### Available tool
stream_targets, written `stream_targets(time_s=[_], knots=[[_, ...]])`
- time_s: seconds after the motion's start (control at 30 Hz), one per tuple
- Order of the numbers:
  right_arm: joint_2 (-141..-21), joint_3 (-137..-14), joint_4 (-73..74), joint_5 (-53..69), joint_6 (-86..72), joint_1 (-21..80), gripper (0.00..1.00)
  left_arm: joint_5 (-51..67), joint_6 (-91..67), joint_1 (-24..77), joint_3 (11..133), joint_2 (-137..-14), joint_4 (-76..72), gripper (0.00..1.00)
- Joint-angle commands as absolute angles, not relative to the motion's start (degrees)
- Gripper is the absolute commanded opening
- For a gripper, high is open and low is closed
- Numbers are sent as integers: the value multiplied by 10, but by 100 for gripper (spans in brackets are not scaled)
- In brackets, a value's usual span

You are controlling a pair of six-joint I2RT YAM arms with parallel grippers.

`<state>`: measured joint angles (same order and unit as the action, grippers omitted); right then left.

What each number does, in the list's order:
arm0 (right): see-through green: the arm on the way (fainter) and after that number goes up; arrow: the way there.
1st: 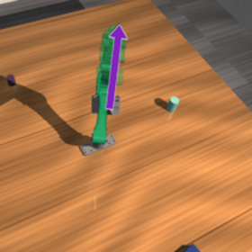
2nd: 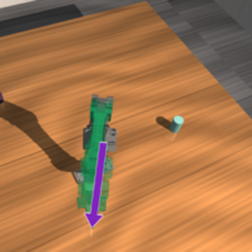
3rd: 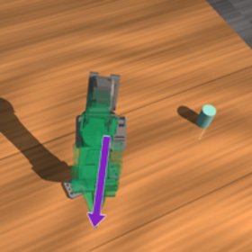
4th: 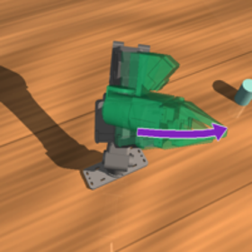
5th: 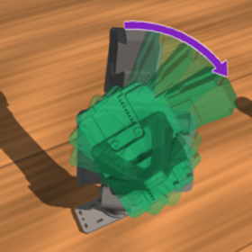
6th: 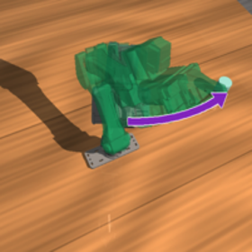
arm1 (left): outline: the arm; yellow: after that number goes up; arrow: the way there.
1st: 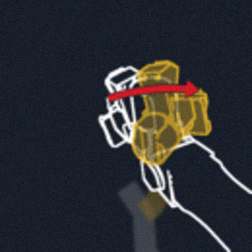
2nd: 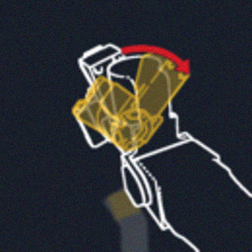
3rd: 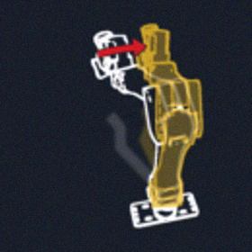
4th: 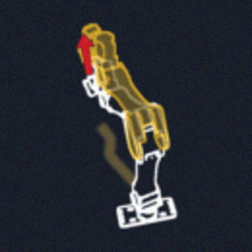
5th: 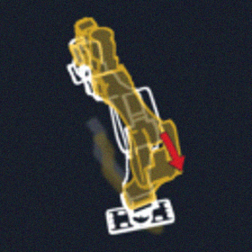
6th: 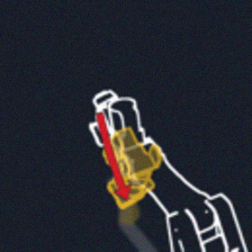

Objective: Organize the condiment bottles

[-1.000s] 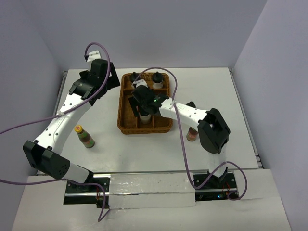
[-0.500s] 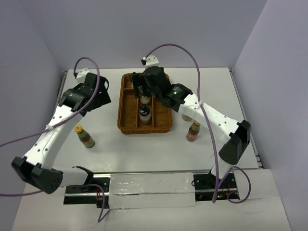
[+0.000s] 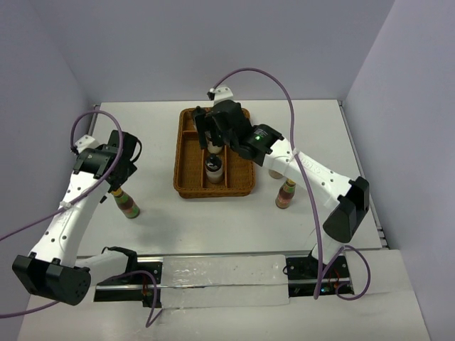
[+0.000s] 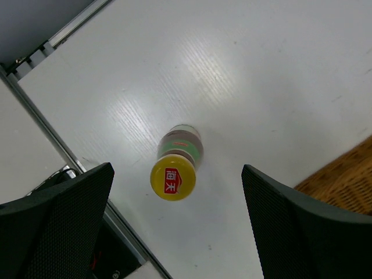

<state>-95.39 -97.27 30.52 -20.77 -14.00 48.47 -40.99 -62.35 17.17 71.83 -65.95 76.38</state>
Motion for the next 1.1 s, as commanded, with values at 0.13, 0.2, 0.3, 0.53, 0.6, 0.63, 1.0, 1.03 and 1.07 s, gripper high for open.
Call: stream_targets(time_s=[0.13, 0.2, 0.3, 0.53, 0.6, 0.63, 1.0, 1.03, 1.07], knots=[[-939, -962, 301, -204, -134, 486, 99, -368, -625, 151, 668, -651, 731, 99], [-940, -964, 301, -202, -134, 487, 99, -365, -630, 151, 662, -651, 730, 99], [-944, -965, 301, -200, -135, 486, 99, -361, -635, 151, 641, -648, 726, 97], [-954, -975, 307, -195, -138, 486, 99, -358, -631, 151, 613, -625, 694, 82], [-957, -979, 308, -192, -140, 487, 99, -362, -627, 151, 615, -626, 688, 80], [-958, -980, 308, -190, -140, 487, 99, -366, -624, 151, 615, -628, 686, 77], [-966, -978, 311, -185, -141, 487, 99, -385, -603, 151, 616, -644, 664, 72], [-968, -978, 312, -184, -142, 487, 99, -388, -602, 151, 616, -646, 663, 72], [-969, -979, 313, -183, -142, 487, 99, -392, -601, 151, 617, -648, 663, 71]])
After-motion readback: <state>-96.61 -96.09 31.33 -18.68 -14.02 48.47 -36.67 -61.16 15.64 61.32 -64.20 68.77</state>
